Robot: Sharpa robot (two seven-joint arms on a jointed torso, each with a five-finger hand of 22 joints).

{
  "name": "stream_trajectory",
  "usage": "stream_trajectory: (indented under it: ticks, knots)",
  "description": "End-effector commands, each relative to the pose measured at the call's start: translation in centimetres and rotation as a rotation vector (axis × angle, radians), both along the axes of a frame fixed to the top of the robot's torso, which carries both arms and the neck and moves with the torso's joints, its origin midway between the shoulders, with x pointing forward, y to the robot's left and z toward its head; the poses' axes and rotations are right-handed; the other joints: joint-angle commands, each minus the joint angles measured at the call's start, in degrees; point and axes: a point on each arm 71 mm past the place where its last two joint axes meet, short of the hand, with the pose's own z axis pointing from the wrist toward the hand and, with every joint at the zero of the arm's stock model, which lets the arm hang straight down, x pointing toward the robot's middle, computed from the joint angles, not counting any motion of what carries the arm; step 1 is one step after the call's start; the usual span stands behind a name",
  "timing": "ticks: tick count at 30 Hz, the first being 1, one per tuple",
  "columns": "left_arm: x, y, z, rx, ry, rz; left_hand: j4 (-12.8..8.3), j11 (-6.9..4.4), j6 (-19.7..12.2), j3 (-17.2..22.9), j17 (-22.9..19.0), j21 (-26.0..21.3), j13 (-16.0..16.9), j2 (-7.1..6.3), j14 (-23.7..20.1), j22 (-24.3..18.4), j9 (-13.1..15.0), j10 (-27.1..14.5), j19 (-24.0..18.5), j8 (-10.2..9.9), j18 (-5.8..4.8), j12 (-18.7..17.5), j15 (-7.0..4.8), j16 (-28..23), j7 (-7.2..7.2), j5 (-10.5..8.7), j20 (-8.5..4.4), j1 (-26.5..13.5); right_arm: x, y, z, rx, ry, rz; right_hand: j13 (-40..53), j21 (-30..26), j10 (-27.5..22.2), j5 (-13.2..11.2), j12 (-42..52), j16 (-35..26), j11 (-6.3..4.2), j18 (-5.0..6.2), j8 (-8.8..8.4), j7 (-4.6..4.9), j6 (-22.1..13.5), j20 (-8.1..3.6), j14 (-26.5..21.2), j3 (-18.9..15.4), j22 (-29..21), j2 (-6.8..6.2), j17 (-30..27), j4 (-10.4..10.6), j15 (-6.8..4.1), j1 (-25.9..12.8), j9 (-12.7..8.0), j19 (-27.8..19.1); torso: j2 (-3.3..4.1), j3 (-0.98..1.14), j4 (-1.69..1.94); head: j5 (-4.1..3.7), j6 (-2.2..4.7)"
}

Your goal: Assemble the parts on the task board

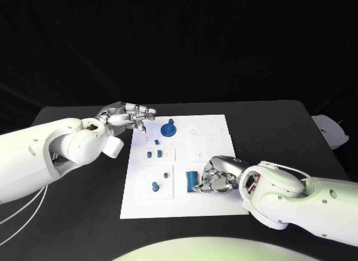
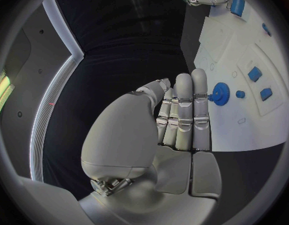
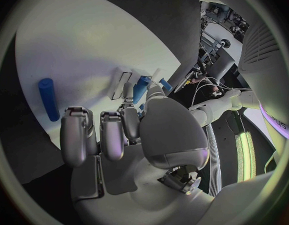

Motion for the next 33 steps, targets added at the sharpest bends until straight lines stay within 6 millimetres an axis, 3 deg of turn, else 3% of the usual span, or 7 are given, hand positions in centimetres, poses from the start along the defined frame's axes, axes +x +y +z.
stream_trajectory:
  ticks: [1,13,23,33]
  knots:
    - [-0.1,-0.3,0.1,-0.01,-0.002,-0.018,0.3,-0.13,-0.4,0.1,-0.1,-0.3,-0.1,0.43,-0.4,-0.1,-0.1,-0.4,0.2,0.4,0.81,0.3,0.14,-0.1,-0.07,0.17,0.15,-0.2,0.2,0.2,0.0,-0.007,-0.02,0.002,1.1,0.0,0.5,0.3,-0.3,0.1,-0.19,-0.67,-0.19,-0.03,0.5,-0.36,4.3,0.2,12.6,0.79,6.6,-0.2,-0.35,1.0,0.0,2.3,0.06,0.05,0.06,0.02,-0.01]
    - [-0.1,-0.2,0.1,-0.009,-0.001,-0.016,0.3,-0.13,-0.4,0.1,-0.1,-0.3,-0.1,0.43,-0.4,-0.1,-0.1,-0.4,0.2,0.4,0.81,0.3,0.14,-0.1,-0.07,0.17,0.15,-0.2,0.1,0.2,0.1,-0.002,-0.031,-0.002,1.2,0.0,0.6,0.3,-0.2,0.1,-0.21,-0.66,-0.17,-0.05,0.6,-0.37,4.3,0.3,12.6,1.08,6.6,-0.1,-0.37,1.1,0.1,2.3,-0.02,0.05,-0.07,0.1,-0.18]
    - [-0.1,-0.2,0.1,-0.009,0.0,-0.019,0.3,-0.13,-0.4,0.1,-0.1,-0.3,-0.1,0.43,-0.4,-0.1,-0.1,-0.4,0.2,0.4,0.81,0.3,0.14,-0.1,-0.07,0.17,0.15,-0.2,-0.5,-0.5,1.1,0.057,-0.068,-0.029,0.9,-0.9,0.3,0.7,-0.7,-0.2,-0.04,-0.49,-0.52,0.2,0.0,-0.36,4.2,-0.5,12.3,0.47,5.9,0.1,-0.29,0.9,0.0,1.9,-0.06,0.05,-0.11,-0.23,0.04]
    - [0.0,-0.2,0.1,-0.01,-0.001,-0.019,0.3,-0.13,-0.4,0.1,-0.1,-0.3,-0.1,0.43,-0.4,-0.1,-0.1,-0.4,0.2,0.4,0.81,0.3,0.14,-0.1,-0.07,0.17,0.15,-0.2,-0.1,-5.0,2.4,0.039,-0.072,-0.144,1.9,-1.2,0.7,1.8,0.4,-0.3,0.96,-0.46,-2.92,1.46,-2.8,0.16,4.2,-1.1,12.2,0.56,5.9,0.1,0.49,2.1,-1.0,1.8,-0.28,-0.17,-0.36,-1.33,0.22]
